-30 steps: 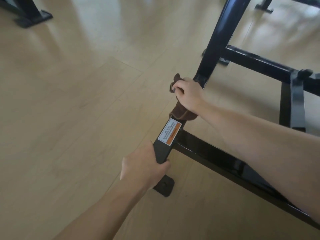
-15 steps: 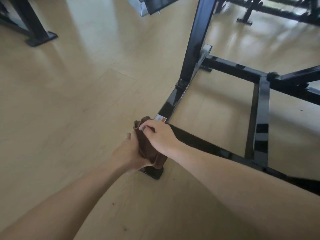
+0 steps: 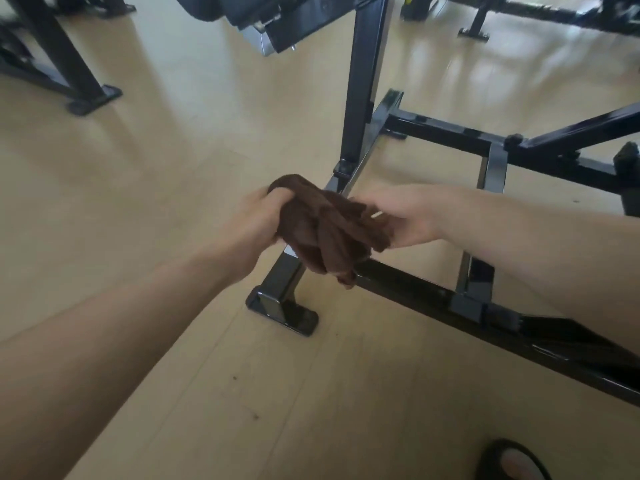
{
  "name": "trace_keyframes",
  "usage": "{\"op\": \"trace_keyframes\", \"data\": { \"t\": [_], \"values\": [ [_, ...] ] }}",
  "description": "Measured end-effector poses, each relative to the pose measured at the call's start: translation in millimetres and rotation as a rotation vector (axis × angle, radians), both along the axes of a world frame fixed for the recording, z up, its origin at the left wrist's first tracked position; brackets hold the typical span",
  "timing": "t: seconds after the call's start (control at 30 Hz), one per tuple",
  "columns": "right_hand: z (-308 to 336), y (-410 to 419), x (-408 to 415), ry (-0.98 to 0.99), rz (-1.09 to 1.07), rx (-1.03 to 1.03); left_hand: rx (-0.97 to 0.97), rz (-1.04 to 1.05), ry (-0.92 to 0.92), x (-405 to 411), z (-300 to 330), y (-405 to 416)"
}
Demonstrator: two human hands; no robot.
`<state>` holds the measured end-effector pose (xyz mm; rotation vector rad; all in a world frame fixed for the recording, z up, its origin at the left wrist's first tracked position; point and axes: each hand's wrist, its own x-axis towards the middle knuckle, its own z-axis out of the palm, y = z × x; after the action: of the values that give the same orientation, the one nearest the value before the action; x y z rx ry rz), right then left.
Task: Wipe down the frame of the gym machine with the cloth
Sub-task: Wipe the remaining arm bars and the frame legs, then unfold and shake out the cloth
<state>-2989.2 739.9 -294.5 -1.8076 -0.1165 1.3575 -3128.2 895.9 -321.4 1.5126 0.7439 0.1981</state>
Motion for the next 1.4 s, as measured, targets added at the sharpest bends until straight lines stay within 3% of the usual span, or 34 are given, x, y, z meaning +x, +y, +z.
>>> {"op": "trace_keyframes", "data": {
  "t": [0.17,0.27,0.37,0.47,0.57,0.73,1.0,1.2,1.33,1.4],
  "values": [
    [21,-14,4,-0.224,0.156,-0.13,0.037,0.021,0.017,4,33,-1],
    [29,-17,11,-0.229,0.164,-0.106,0.103,-0.022,0.055,6,48,0],
    [34,-23,15,-0.278,0.322,-0.12,0.178,-0.056,0.101,9,61,3],
    [38,-30,24,-0.599,0.565,-0.28,0.192,-0.051,0.127,11,73,12],
    [46,-36,27,-0.893,0.601,-0.477,0.206,-0.062,0.163,15,87,16],
    [73,-45,13,-0.709,0.418,-0.37,0.253,-0.175,0.287,21,112,-2],
    [108,-76,-22,-0.718,0.255,-0.433,0.282,-0.339,0.449,24,158,-65],
    [126,-117,-55,-0.497,-0.092,-0.392,0.255,-0.49,0.362,1,169,-128],
    [125,-154,-89,-0.194,-0.219,-0.348,0.191,-0.435,0.353,-39,174,-168],
    [123,-173,-109,-0.163,-0.278,-0.291,0.195,-0.42,0.39,-62,179,-188]
  ]
}}
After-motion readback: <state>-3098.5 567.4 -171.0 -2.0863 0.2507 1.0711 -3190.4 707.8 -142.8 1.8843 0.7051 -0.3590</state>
